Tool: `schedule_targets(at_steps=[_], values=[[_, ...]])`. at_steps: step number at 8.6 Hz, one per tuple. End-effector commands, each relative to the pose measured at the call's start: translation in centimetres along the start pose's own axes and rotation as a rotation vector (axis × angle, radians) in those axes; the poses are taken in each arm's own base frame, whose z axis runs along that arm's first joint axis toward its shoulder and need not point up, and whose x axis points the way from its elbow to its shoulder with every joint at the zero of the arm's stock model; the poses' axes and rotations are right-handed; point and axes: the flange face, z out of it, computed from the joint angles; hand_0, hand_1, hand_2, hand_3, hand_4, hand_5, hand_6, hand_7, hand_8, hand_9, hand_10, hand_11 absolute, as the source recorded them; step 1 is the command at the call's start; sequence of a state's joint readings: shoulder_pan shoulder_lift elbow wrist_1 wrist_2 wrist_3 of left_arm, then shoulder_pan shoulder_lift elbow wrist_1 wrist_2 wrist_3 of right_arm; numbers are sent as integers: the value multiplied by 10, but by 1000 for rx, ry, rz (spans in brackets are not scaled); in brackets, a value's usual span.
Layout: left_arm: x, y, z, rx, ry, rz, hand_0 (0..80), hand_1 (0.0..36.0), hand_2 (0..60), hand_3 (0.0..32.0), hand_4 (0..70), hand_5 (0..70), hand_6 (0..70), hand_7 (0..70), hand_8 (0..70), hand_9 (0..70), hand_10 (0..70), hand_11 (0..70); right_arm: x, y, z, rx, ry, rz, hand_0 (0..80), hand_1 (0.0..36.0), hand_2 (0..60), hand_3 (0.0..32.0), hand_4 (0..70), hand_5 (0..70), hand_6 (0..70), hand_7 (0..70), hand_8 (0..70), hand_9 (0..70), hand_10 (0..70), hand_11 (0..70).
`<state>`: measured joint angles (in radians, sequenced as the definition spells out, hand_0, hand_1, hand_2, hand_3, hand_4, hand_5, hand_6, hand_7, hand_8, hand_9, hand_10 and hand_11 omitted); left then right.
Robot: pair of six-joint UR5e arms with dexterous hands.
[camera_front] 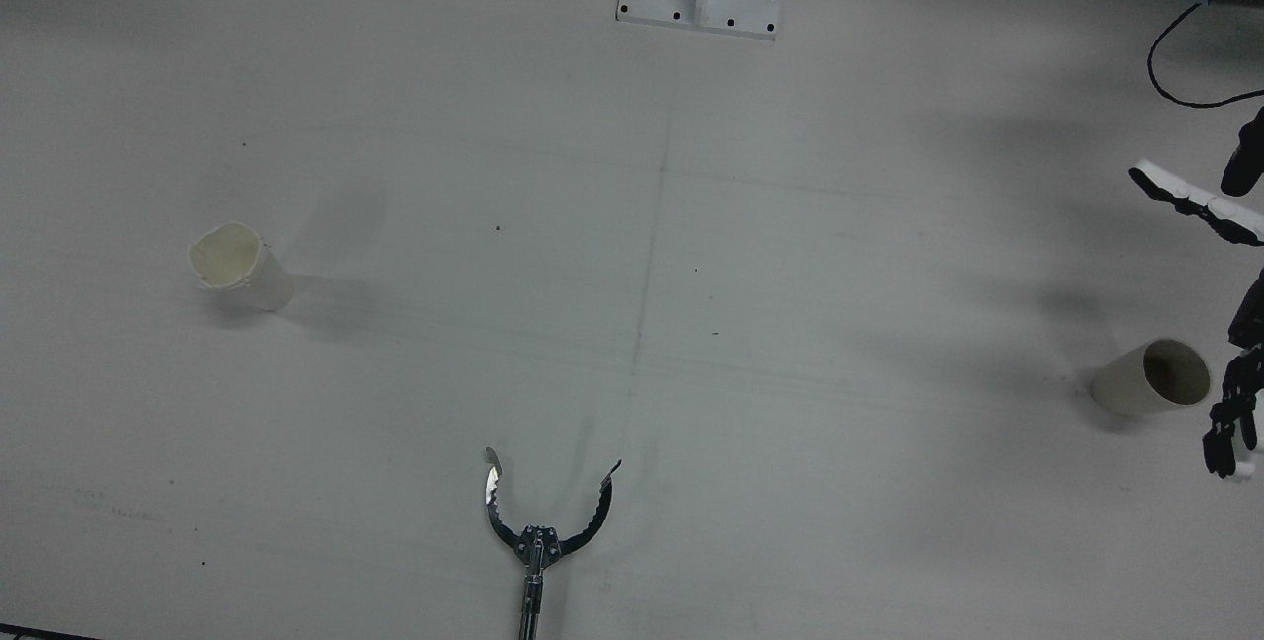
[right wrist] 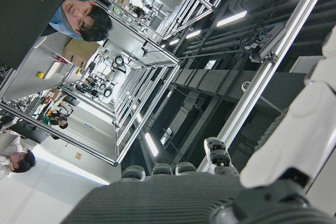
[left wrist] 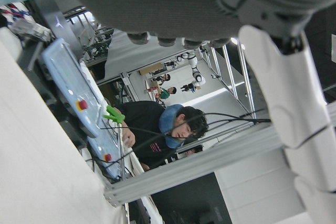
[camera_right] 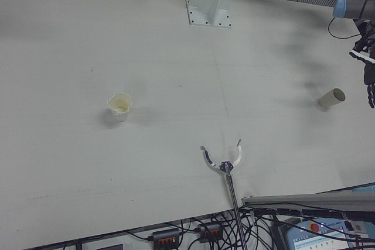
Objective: Pour water
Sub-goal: 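Move the left hand toward the beige mug at the table edge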
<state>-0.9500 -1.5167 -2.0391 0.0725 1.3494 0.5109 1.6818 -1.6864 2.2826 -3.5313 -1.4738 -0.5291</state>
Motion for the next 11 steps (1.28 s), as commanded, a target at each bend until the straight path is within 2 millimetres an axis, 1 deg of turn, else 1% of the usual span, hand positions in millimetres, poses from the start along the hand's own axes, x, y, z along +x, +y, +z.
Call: schedule_targets(at_steps=[1,2,3,4,5,6,7,10,11], values=[[-29,-91,-68,89,25,2,464,129,48,36,0,0,0,10,13,21,0,0,-13,35,-2,-76,-15,-249,409,89,89,38,11,76,0,0,0,0,0,0],[-31,-88,-61,24,54,131,462,127,52,38,0,0,0,13,11,18,0,0,-4,30,-2,-68,7,-262,405,86,94,38,22,85,0,0,0,0,0,0],[-38,-104,-65,7,79,181,456,121,55,46,0,0,0,12,8,14,0,0,-4,30,-2,-68,7,-260,398,83,90,40,12,83,0,0,0,0,0,0],[-50,-128,-69,28,80,190,459,127,58,46,0,0,0,18,7,13,0,0,-5,30,-3,-66,7,-261,383,73,86,38,11,83,0,0,0,0,0,0],[-70,-166,-74,45,73,190,460,130,61,50,0,0,0,17,7,11,0,0,-2,27,-8,-58,17,-260,382,70,84,40,19,88,0,0,0,0,0,0],[-86,-202,-88,57,69,182,459,125,62,48,0,0,0,19,6,11,0,0,-3,29,-8,-62,17,-260,381,68,82,40,22,91,0,0,0,0,0,0],[-89,-211,-96,62,63,185,456,117,55,46,0,0,0,17,5,9,0,0,-3,29,-8,-63,16,-260,382,67,83,40,28,94,0,0,0,0,0,0],[-91,-214,-103,51,46,191,457,115,47,48,0,0,0,13,1,4,0,0,0,28,-8,-61,23,-263,382,66,85,42,38,101,0,12,0,0,0,0],[-94,-218,-110,51,23,193,456,113,43,46,0,0,0,16,2,6,0,0,1,27,-8,-58,25,-262,379,65,85,42,40,102,0,13,0,0,0,0]])
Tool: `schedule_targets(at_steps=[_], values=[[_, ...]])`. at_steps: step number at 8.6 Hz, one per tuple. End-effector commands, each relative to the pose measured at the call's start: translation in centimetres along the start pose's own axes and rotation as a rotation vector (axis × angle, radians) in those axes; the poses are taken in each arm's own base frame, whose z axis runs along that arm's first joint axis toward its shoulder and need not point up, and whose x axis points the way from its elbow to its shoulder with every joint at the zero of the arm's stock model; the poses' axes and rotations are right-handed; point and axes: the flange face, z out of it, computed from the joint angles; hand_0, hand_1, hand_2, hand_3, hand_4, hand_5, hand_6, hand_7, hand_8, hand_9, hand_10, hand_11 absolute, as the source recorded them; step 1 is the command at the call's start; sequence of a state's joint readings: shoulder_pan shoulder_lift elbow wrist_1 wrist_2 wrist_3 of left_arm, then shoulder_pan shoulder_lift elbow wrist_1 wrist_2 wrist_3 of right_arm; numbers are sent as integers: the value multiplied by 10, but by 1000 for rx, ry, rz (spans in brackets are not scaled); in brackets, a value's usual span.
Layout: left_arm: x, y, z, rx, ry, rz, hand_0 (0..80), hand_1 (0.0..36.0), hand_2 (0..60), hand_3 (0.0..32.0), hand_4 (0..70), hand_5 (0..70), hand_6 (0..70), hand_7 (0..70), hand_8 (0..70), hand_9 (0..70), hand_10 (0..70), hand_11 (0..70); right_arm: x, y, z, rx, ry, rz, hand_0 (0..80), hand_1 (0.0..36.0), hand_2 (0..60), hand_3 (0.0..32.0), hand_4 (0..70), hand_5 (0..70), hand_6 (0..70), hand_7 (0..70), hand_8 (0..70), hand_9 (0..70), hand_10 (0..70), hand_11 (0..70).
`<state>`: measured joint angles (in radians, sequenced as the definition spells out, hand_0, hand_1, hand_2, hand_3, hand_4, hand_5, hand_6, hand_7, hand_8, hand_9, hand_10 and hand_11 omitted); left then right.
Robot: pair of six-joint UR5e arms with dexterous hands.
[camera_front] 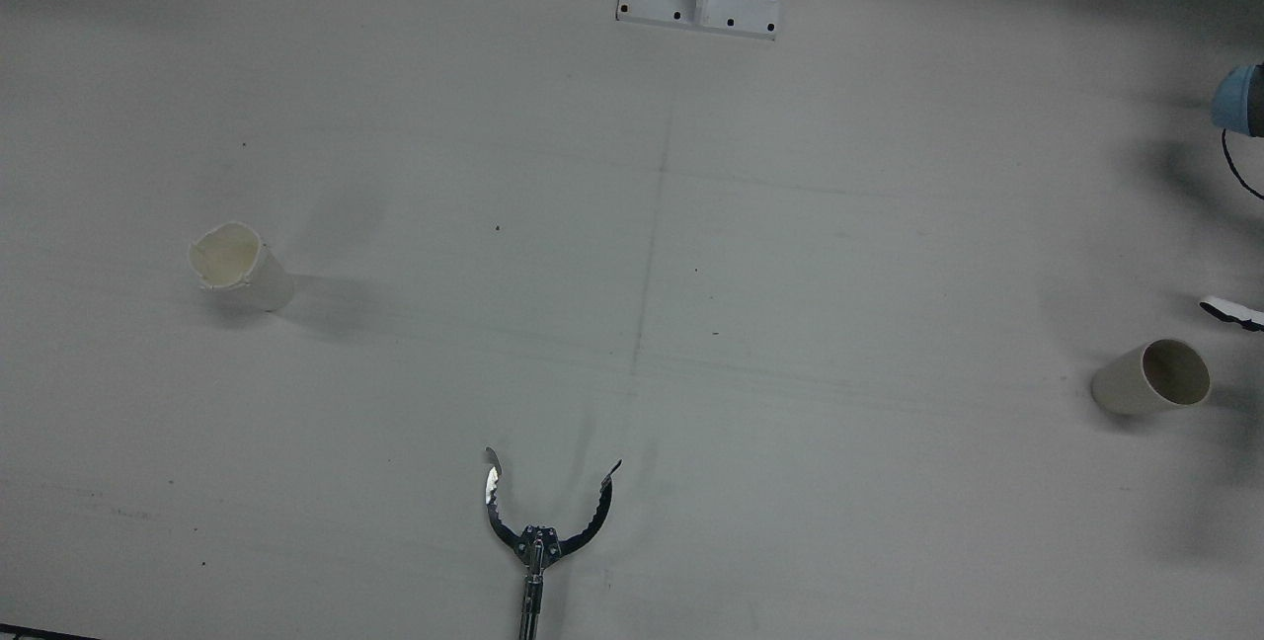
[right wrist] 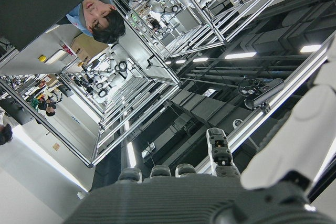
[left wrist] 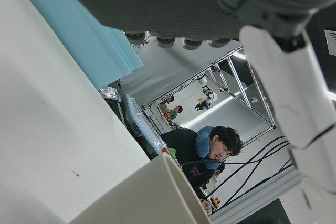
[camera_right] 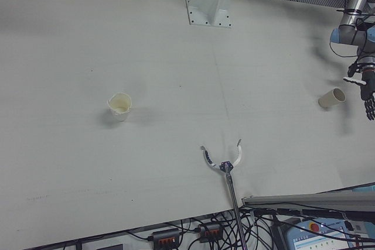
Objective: Pour water
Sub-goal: 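Move the left hand toward the beige mug at the table edge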
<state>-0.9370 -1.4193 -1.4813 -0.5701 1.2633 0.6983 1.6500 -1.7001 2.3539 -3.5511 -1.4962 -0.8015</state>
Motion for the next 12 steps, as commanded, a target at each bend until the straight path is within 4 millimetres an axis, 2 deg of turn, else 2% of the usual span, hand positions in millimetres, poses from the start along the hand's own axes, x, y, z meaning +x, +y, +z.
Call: schedule_targets(at_steps=[1,3,6,8,10,12], values=[[-7,-5,-10,-27,-45,5,447,107,41,48,0,0,0,17,0,3,0,0,4,-2,0,6,7,1,369,58,80,44,39,102,0,14,0,0,0,0],[-18,2,-9,-77,-107,12,445,103,36,46,0,0,0,17,0,0,0,0,4,-3,0,10,6,1,357,56,79,42,40,103,0,14,0,0,0,0],[-34,-18,-25,-93,-142,14,433,98,38,50,0,0,0,15,0,0,0,0,4,-3,0,10,6,2,352,54,80,44,41,105,0,15,0,2,0,0],[-35,-23,-32,-91,-146,7,436,98,38,54,0,0,0,13,0,0,0,0,4,-3,0,9,5,7,344,51,77,44,47,105,0,22,0,3,0,0],[-36,-20,-25,-97,-142,2,461,121,43,50,0,0,0,17,0,0,0,0,3,-2,0,5,6,10,347,50,77,40,56,110,2,25,1,6,0,0],[-39,-11,-5,-104,-138,0,466,129,38,50,0,0,0,19,0,0,0,0,3,-2,0,5,6,11,349,49,76,38,63,111,4,30,2,7,0,0]])
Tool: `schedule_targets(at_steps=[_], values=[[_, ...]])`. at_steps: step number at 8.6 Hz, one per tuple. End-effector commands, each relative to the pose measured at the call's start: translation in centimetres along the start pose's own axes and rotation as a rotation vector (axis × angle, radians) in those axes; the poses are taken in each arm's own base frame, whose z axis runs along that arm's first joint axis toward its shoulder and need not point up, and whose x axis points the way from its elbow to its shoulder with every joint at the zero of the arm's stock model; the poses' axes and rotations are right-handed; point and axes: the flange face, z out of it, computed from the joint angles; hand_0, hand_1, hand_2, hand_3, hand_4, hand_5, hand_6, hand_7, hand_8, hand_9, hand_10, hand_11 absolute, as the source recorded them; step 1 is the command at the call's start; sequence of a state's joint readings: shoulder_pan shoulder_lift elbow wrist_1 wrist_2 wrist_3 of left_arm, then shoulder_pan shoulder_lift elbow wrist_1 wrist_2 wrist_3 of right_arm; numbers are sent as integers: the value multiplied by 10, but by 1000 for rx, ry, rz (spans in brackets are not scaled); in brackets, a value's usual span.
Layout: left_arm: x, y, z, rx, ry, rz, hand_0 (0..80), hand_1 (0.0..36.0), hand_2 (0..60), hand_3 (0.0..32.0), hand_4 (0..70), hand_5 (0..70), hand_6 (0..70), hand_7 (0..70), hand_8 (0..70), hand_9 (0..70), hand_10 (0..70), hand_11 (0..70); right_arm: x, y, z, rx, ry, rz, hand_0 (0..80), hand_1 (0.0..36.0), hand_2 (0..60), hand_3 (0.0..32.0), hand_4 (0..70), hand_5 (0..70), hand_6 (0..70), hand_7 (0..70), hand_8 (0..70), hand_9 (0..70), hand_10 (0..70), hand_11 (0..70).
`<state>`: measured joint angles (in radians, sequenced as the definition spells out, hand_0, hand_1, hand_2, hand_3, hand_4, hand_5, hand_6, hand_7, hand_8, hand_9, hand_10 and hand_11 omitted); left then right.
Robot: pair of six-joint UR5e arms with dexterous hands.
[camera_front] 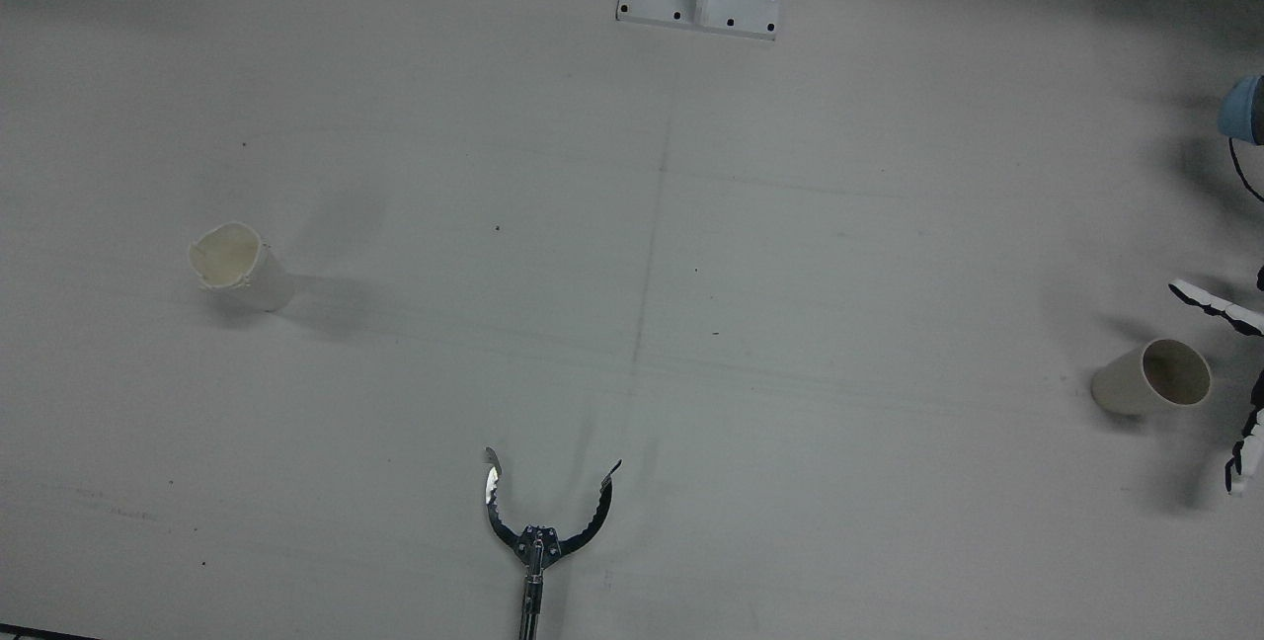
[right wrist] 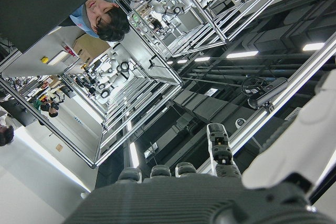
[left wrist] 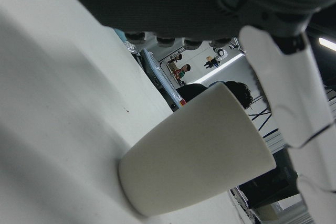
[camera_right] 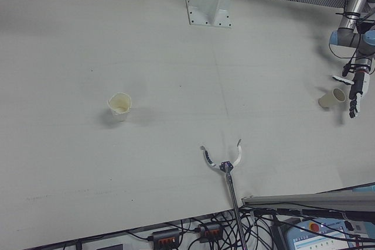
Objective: Pour water
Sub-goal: 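Close the left hand fingers around the beige mug body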
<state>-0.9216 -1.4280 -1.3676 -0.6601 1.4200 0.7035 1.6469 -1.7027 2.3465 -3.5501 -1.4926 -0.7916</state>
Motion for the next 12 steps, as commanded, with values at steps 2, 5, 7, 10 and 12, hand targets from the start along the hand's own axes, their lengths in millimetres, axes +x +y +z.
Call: schedule_targets(at_steps=[2,5,7,10,12], values=[[-3,-1,14,4,3,-66,466,130,40,50,0,0,0,20,0,0,0,0,1,-1,0,2,3,0,349,49,77,32,69,110,6,32,4,9,0,0],[-14,-20,-4,-5,19,-93,472,139,48,54,0,0,0,22,0,0,0,0,3,-1,1,1,6,-4,342,47,79,30,70,111,8,32,6,13,0,0],[-13,-14,8,-17,25,-90,472,143,59,62,0,0,0,22,0,0,0,0,3,-1,1,2,5,-6,334,46,78,28,74,112,11,36,7,15,0,0],[-13,-10,21,-25,23,-91,471,140,58,58,0,0,0,29,0,0,0,0,2,-1,1,4,1,-4,334,46,79,30,73,114,12,36,7,14,0,0],[-12,-7,26,-31,22,-88,474,143,60,54,0,0,0,34,0,0,0,0,3,0,1,3,2,-5,334,46,83,28,76,117,13,38,8,16,0,0]])
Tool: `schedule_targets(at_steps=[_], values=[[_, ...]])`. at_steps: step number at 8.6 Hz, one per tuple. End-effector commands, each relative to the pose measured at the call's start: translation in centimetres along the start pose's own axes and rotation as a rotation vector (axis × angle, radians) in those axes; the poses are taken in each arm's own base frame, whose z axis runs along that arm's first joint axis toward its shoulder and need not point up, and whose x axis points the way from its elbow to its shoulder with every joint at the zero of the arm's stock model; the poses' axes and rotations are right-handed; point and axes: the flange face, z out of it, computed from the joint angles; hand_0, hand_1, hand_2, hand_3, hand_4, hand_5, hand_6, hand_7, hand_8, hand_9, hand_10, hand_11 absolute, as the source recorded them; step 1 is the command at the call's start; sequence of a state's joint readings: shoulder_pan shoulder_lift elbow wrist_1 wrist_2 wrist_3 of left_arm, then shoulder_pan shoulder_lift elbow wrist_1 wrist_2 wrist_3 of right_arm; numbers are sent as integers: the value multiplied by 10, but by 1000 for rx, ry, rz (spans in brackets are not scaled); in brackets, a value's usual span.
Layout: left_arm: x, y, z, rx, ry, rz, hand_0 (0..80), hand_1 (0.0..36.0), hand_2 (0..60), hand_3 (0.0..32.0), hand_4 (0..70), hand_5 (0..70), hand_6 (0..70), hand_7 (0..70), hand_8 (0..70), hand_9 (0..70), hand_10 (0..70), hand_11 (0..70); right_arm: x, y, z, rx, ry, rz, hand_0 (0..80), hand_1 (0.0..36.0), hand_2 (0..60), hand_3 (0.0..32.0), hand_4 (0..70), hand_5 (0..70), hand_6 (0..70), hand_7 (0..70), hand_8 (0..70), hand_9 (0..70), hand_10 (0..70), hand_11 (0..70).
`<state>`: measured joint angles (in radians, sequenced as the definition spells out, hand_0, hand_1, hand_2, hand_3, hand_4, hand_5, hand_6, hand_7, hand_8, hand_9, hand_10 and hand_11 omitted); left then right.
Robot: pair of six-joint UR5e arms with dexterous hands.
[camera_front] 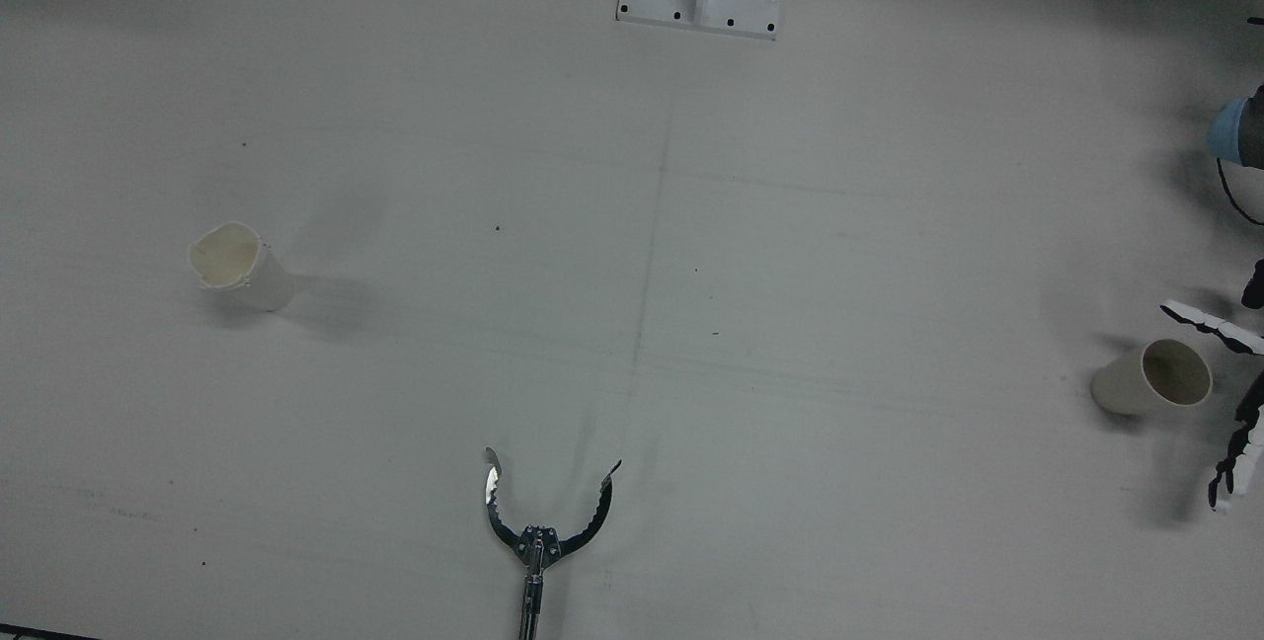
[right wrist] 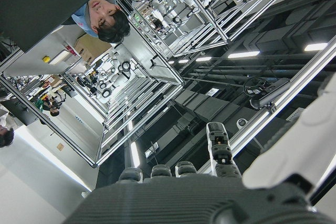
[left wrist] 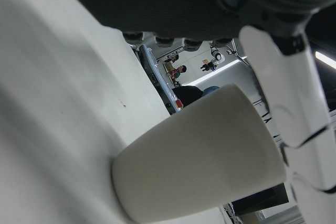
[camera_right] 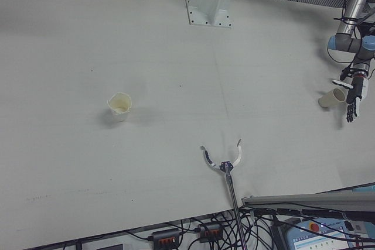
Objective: Pour water
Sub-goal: 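Close the left hand fingers around the beige mug body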
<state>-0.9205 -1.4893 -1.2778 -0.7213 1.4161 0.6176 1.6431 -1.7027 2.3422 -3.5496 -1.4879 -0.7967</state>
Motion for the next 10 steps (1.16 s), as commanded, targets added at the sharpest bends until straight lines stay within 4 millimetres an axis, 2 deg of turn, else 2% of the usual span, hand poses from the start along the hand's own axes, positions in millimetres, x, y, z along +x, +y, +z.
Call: schedule_targets(at_steps=[1,4,6,10], values=[[-3,4,6,-5,-11,0,474,144,59,52,0,2,0,35,0,0,0,0,0,1,1,0,-2,0,337,47,83,30,77,116,14,39,9,16,0,0],[-16,17,14,-24,-38,-17,477,147,65,50,0,6,0,39,0,0,0,0,0,1,1,0,-2,3,337,46,80,30,75,117,15,40,8,14,0,0],[-18,24,29,-27,-43,-16,480,153,67,50,0,11,0,40,0,0,0,0,0,0,0,2,-2,5,339,46,80,30,75,117,14,38,7,13,0,0],[-18,24,30,-15,-50,-39,485,166,102,42,9,19,0,45,0,0,0,4,0,0,0,2,-2,7,334,46,82,30,73,118,14,43,8,14,0,0]])
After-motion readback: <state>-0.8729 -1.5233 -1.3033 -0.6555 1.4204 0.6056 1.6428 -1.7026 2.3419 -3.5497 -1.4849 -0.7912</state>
